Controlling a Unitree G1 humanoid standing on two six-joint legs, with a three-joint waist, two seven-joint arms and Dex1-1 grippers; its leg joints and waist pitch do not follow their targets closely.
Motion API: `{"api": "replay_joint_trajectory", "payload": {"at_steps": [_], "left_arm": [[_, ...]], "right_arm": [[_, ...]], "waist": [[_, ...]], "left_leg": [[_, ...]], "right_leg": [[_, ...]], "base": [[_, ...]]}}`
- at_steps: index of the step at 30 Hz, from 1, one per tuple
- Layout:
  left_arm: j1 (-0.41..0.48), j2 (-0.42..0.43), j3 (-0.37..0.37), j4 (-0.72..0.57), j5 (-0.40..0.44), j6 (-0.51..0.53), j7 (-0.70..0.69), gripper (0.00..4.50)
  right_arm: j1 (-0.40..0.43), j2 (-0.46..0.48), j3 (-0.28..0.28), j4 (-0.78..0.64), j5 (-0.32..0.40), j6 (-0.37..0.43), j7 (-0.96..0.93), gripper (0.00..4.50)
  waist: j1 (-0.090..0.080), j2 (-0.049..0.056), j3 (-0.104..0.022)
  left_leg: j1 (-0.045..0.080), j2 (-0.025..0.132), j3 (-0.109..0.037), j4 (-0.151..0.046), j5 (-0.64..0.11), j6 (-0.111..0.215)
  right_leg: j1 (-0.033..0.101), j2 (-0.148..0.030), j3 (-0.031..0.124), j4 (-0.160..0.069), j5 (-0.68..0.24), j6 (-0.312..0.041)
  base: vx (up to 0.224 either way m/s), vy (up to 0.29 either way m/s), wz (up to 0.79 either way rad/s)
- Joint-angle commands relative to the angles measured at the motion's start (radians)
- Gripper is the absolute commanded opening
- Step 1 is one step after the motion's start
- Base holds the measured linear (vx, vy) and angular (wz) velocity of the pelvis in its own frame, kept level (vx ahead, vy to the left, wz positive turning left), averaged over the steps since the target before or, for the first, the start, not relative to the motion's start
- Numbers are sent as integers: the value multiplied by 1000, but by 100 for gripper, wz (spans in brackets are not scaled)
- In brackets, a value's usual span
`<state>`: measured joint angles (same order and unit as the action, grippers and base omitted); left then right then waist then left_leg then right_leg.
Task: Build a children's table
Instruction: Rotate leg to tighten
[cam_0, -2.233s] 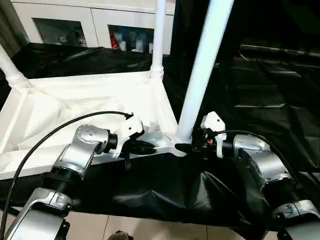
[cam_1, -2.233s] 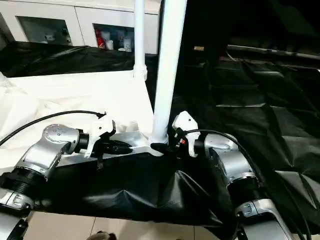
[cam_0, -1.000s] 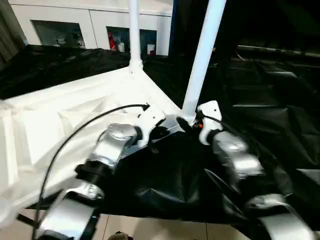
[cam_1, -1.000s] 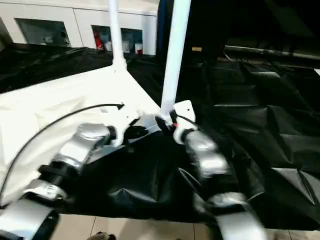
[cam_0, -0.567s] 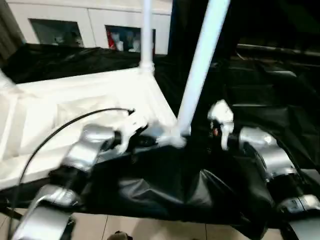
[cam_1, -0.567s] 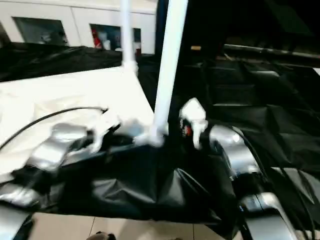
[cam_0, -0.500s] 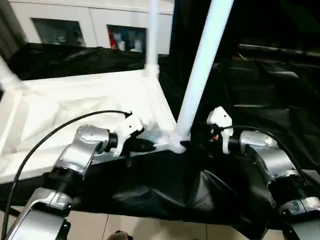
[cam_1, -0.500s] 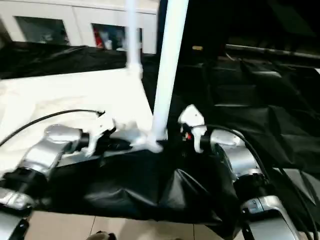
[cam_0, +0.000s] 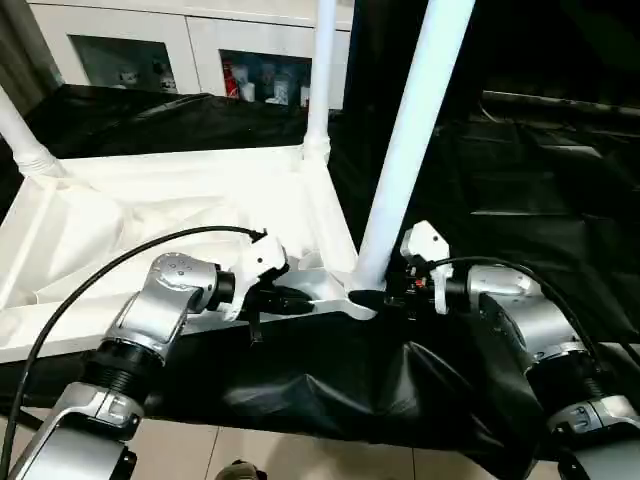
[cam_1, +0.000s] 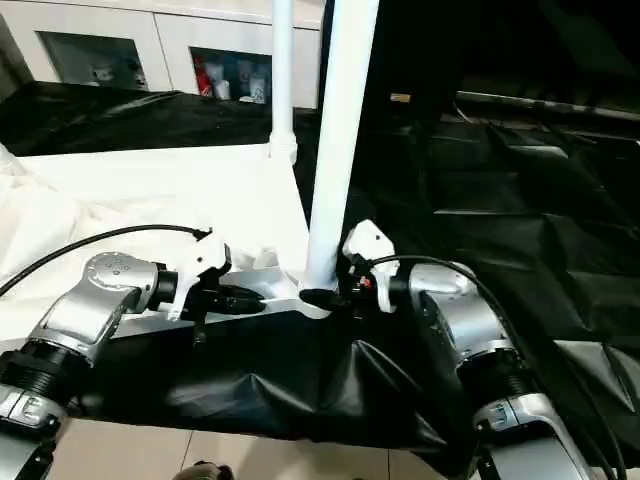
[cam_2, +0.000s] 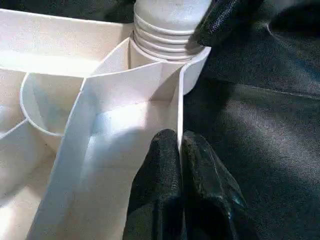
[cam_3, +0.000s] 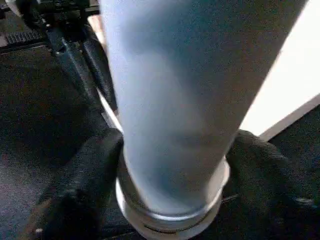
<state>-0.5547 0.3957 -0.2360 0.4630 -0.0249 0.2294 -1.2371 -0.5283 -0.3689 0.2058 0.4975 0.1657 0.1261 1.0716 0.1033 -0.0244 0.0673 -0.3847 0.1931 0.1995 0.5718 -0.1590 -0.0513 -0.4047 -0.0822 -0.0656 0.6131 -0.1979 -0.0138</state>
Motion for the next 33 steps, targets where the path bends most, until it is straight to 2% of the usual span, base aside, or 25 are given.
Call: {"api": "replay_joint_trajectory", "payload": {"at_steps": [1,2,9,10,11,13,14,16,17,19,20,21,23,27,29,31,33], "left_arm": [[7,-21,-7,-31,-55,-2,-35,0],[9,-19,-6,-35,-55,1,-36,0],[14,-17,-4,-33,-50,2,-24,0],[4,-36,5,-6,-25,-3,46,0],[-9,-57,14,28,0,-16,120,0],[-22,-87,22,65,17,-19,189,0],[-29,-107,26,86,27,-13,234,0],[-41,-133,23,110,47,-5,296,0],[-54,-168,24,134,64,1,366,0],[-63,-191,24,149,73,4,408,0],[-85,-247,18,181,92,11,492,0],[-87,-251,17,184,93,12,498,0],[-113,-304,11,215,104,19,548,0],[-130,-313,5,232,108,8,542,0],[-135,-306,4,236,108,1,528,0],[-131,-286,10,233,106,-4,502,0],[-128,-268,15,232,104,-14,484,0]], "right_arm": [[5,-5,5,-12,-7,5,1,308],[4,-2,5,-8,-10,2,0,286],[5,9,2,10,-22,-8,-25,272],[-2,32,-21,54,-39,-18,-115,272],[-10,56,-46,98,-51,-25,-202,272],[-18,92,-86,153,-39,-13,-296,272],[-21,116,-110,188,-33,-12,-360,272],[-29,149,-141,225,-34,-11,-465,272],[-37,189,-176,253,-30,-1,-592,272],[-43,214,-198,268,-27,6,-669,272],[-53,272,-214,288,-28,8,-773,272],[-55,276,-215,290,-29,7,-780,272],[-73,330,-209,306,-40,-20,-817,272],[-86,343,-179,306,-56,-58,-778,272],[-84,337,-163,294,-59,-83,-730,327],[-81,313,-155,266,-59,-99,-684,346],[-81,286,-149,245,-63,-104,-636,370]], "waist": [[-2,-8,-59],[-2,-9,-58],[-3,-7,-58],[-4,-6,-58],[-8,-4,-57],[-14,-6,-55],[-18,-4,-55],[-19,-3,-54],[-18,1,-55],[-22,0,-53],[-22,6,-55],[-22,4,-54],[-19,10,-58],[-15,6,-60],[-14,5,-60],[-14,0,-61],[-14,2,-62]], "left_leg": [[23,44,-17,-59,-175,62],[22,44,-17,-59,-174,63],[23,44,-18,-59,-175,61],[23,44,-18,-59,-174,61],[24,43,-19,-61,-195,46],[24,40,-19,-63,-216,33],[27,41,-21,-65,-238,13],[28,42,-22,-67,-251,9],[28,41,-23,-68,-257,7],[29,41,-22,-70,-262,-1],[33,41,-25,-72,-282,-17],[34,42,-25,-73,-291,-20],[37,40,-25,-72,-308,-19],[30,39,-24,-71,-282,0],[29,39,-24,-72,-281,6],[27,38,-24,-71,-276,14],[26,39,-24,-70,-262,19]], "right_leg": [[45,-66,48,-68,-136,-218],[45,-67,48,-68,-138,-218],[45,-67,48,-69,-136,-219],[45,-66,48,-68,-133,-220],[42,-69,48,-72,-161,-220],[41,-68,49,-77,-198,-215],[41,-70,50,-82,-244,-202],[40,-70,50,-85,-253,-196],[41,-70,50,-85,-256,-189],[37,-68,52,-87,-266,-183],[37,-69,51,-89,-286,-175],[36,-69,51,-91,-293,-172],[36,-70,51,-93,-292,-167],[41,-69,50,-91,-246,-162],[42,-70,50,-91,-245,-164],[45,-70,50,-91,-246,-164],[46,-71,49,-89,-233,-168]], "base": [[0,0,0],[0,0,0],[0,0,0],[0,0,0],[0,0,0],[0,0,0],[0,0,0],[0,0,0],[0,0,0],[0,0,0],[0,0,0],[0,0,0],[0,0,0],[0,0,0],[0,0,0],[0,0,0],[0,0,0]]}}
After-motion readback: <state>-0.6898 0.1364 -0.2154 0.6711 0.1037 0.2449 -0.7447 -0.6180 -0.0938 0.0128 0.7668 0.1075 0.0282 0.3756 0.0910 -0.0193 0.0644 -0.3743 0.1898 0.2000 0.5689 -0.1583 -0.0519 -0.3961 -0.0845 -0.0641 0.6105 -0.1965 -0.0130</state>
